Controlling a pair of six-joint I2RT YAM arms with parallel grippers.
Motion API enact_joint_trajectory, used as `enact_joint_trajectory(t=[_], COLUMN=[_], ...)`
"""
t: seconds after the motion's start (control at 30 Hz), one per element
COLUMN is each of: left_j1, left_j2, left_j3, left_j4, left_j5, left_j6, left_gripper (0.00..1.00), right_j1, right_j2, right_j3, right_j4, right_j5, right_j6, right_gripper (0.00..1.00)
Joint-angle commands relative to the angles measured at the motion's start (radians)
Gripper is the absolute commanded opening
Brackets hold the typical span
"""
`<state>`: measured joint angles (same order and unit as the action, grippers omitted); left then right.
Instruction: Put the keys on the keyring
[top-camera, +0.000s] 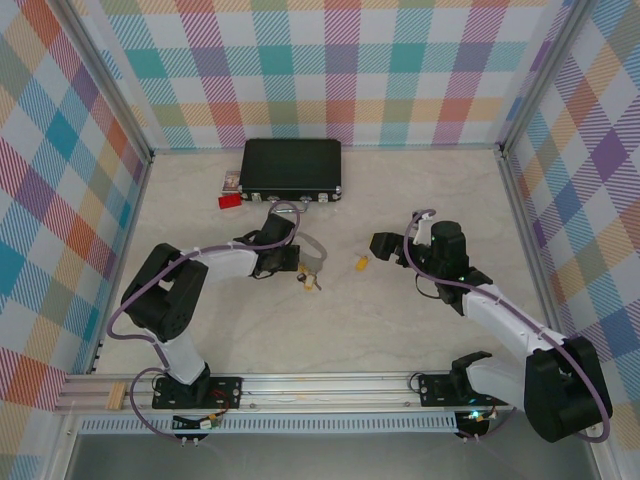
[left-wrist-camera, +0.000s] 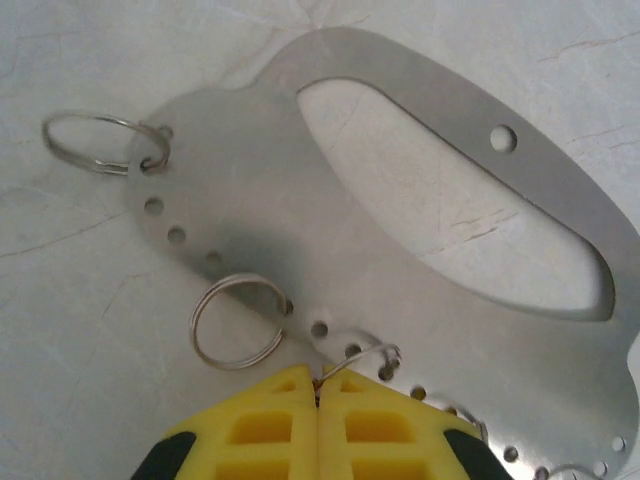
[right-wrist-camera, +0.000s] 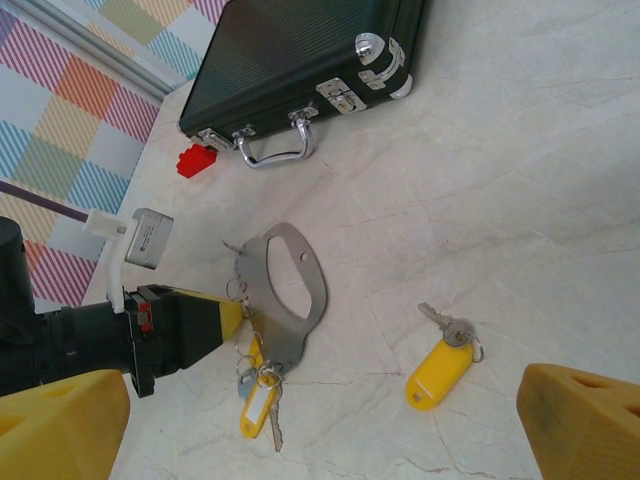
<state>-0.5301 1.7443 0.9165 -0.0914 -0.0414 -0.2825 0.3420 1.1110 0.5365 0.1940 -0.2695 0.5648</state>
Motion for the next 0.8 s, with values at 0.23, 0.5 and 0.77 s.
enact_joint_trajectory(t=[0.23, 0.5, 0.77], left_j1=[-0.021, -0.081, -0.193], left_j2=[-0.08, -0.212, -0.31], left_j3=[0.033, 0.089, 0.144], left_j4=[-0.093, -0.167, -0.171], left_j5=[-0.048, -0.089, -0.173], left_j6=[0.043, 0.144, 0.3], left_gripper=[0.0, 0.0, 0.0], right_j1=[0.013, 0.028, 0.057], right_j2=[0.024, -0.014, -0.082], right_j3=[0.003, -0.001, 0.0], right_j4=[0.037, 0.063, 0.064], right_j5=[-0.009, -0.047, -0.109], right_j6=[0.009, -0.017, -0.079], right_gripper=[0.99, 0.99, 0.93])
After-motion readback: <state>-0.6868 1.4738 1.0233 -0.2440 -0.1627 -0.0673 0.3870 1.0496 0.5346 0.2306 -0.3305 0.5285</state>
